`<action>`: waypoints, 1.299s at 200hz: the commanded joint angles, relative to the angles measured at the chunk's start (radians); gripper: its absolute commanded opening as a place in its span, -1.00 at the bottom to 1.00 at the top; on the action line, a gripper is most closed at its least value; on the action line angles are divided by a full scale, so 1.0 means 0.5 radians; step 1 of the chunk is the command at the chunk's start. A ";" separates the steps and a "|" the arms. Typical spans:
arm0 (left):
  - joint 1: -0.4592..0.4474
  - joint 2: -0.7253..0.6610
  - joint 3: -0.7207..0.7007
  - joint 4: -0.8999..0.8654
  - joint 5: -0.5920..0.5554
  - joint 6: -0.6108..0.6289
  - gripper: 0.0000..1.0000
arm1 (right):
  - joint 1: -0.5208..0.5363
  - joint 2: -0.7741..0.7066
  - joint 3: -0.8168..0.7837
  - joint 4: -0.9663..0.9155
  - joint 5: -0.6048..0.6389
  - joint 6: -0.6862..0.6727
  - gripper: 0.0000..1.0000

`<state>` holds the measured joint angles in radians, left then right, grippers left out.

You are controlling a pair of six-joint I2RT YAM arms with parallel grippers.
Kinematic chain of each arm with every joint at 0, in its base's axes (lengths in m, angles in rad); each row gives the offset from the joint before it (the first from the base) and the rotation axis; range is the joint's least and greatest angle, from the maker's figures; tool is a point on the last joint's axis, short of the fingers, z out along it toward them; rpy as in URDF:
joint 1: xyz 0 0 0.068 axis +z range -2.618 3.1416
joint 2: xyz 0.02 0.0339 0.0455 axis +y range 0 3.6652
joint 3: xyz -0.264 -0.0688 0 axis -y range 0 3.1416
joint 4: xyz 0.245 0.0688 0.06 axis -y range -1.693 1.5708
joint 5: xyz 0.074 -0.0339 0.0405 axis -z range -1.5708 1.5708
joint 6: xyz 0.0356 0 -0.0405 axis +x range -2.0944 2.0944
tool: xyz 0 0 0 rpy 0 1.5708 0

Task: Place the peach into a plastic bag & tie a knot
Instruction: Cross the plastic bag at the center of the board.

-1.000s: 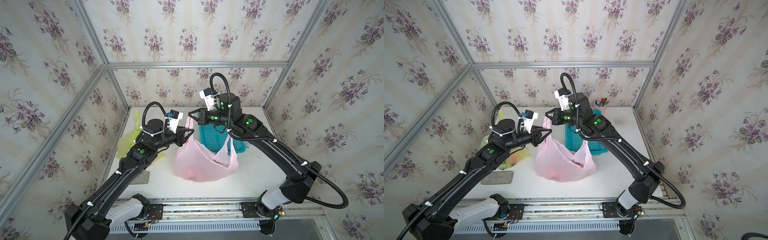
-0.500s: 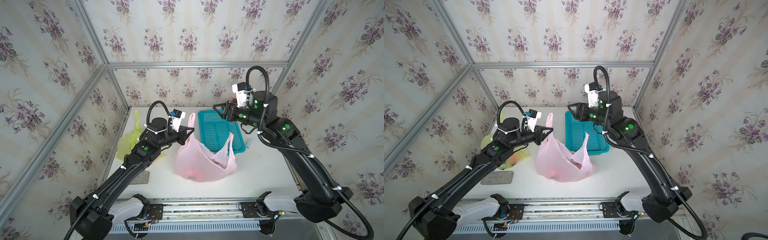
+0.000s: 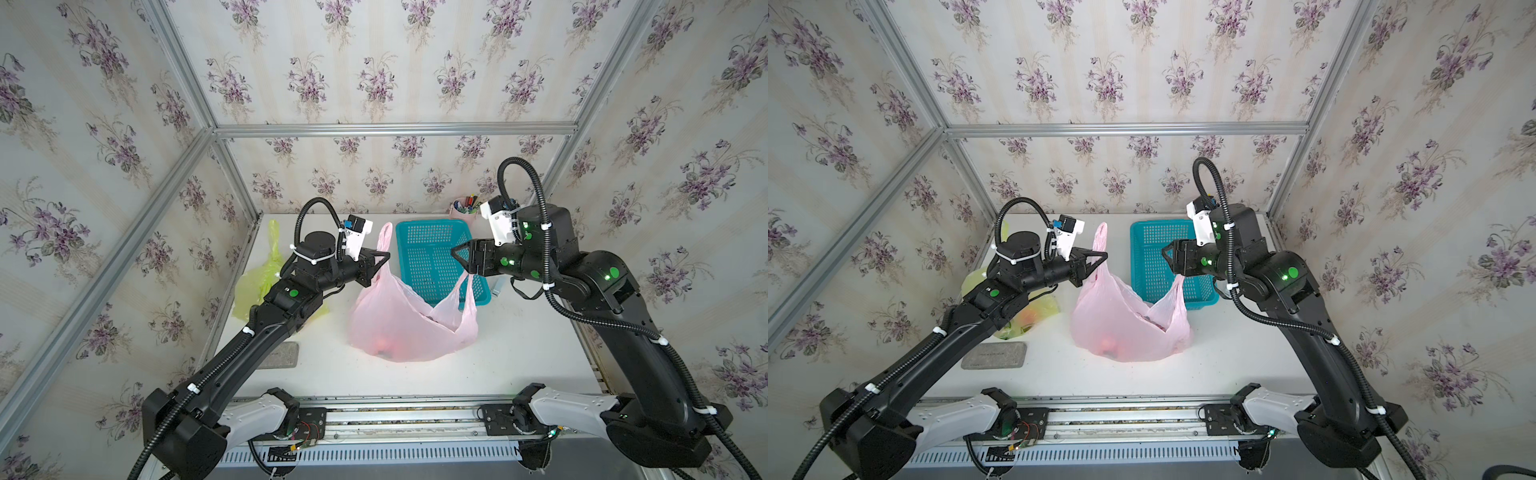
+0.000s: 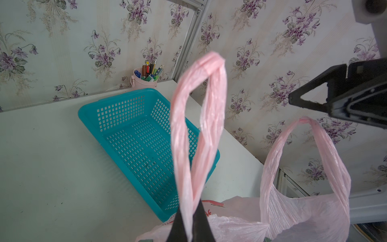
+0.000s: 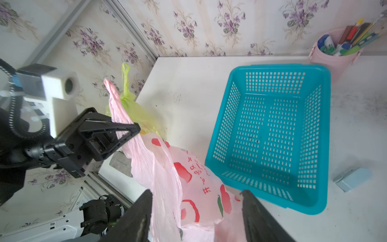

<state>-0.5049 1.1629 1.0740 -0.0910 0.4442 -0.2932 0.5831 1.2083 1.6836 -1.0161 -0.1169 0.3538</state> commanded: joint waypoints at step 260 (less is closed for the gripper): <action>-0.073 0.151 0.298 -0.502 0.549 0.331 -0.81 | 0.219 0.685 0.095 0.915 -0.941 -0.140 -1.00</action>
<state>-0.5385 1.2419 1.2049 -0.3241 0.6823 -0.1837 0.6910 1.5227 1.6970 -0.4953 -0.5934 0.3168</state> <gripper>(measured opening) 0.073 0.049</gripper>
